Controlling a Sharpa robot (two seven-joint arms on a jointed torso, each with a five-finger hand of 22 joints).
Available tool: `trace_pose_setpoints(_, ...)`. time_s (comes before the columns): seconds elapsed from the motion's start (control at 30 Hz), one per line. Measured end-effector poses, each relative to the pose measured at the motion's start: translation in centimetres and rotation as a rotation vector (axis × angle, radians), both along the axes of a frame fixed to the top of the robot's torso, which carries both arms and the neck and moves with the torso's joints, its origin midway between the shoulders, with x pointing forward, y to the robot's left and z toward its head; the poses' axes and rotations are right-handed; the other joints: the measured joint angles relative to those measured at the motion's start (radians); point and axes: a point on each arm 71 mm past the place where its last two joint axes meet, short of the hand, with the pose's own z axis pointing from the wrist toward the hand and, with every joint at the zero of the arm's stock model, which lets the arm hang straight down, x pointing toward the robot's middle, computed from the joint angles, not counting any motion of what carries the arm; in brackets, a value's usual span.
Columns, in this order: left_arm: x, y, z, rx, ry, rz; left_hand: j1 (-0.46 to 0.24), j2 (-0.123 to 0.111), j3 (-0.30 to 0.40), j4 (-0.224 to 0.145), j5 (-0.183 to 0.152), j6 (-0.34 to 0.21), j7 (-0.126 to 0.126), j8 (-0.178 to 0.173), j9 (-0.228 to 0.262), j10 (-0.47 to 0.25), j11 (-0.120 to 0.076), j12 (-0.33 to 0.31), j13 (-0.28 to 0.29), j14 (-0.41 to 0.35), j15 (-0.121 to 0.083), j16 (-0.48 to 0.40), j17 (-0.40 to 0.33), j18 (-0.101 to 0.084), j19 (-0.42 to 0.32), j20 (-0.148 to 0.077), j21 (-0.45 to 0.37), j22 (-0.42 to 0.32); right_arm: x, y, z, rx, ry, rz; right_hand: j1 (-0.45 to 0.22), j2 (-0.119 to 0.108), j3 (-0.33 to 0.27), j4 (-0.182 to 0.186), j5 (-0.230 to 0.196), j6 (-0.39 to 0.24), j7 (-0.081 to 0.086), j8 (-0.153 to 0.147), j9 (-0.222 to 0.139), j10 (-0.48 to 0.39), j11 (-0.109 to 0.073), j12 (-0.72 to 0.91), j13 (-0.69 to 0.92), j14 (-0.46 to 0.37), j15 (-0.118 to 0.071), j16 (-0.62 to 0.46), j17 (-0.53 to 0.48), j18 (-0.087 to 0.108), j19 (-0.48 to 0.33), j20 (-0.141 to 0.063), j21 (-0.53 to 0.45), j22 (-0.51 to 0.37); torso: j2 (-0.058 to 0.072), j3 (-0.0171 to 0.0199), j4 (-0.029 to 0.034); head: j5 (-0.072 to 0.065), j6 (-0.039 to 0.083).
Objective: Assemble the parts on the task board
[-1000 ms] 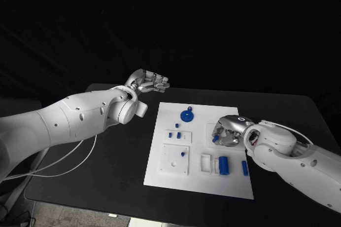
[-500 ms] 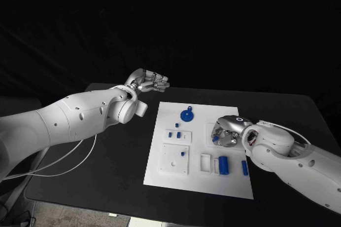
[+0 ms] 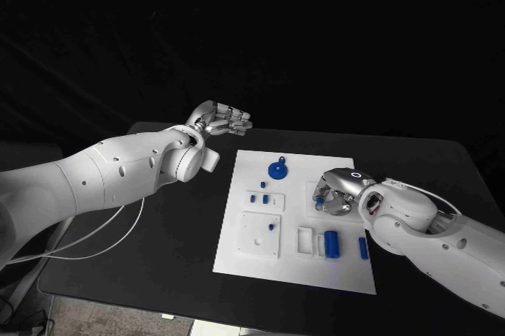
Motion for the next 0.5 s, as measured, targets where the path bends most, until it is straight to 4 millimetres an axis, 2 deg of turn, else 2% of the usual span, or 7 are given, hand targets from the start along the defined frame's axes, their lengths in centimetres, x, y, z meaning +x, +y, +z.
trace_pose_setpoints(0.2, 0.0, 0.1, 0.0, 0.0, 0.0, 0.001, 0.004, 0.004, 0.0, 0.0, 0.0, 0.0, 0.0, 0.0, 0.0, 0.0, 0.0, 0.0, 0.0, 0.0, 0.0, 0.0, 0.0, 0.0, 0.0, 0.0, 0.0, -0.002, -0.3, 0.1, 0.5, 0.008, -0.016, 0.007, 0.0, 0.0, 0.009, -0.001, -0.004, 0.005, 0.0, 0.0, 0.0, 0.002, 0.002, 0.001, 0.0, 0.003, -0.003, 0.0, 0.004, -0.002, -0.001, -0.001, 0.0, 0.004, 0.0, 0.0003, -0.0006, 0.004, 0.0)
trace_pose_setpoints(0.5, 0.1, 0.3, 0.0, 0.003, 0.0, 0.008, 0.004, 0.004, 0.0, 0.0, 0.0, 0.0, 0.0, 0.0, 0.0, 0.0, 0.0, 0.0, 0.0, 0.0, 0.0, 0.0, 0.0, 0.0, 0.0, 0.0, 0.0, -0.002, -1.3, 0.9, 2.4, 0.098, -0.019, 0.042, 0.0, 0.0, 0.012, 0.001, -0.003, 0.006, 0.0, -0.001, 0.001, 0.002, 0.001, 0.001, 0.001, 0.003, -0.003, -0.004, 0.006, -0.002, -0.001, -0.001, 0.004, 0.007, -0.001, -0.0003, -0.0007, 0.014, 0.0)
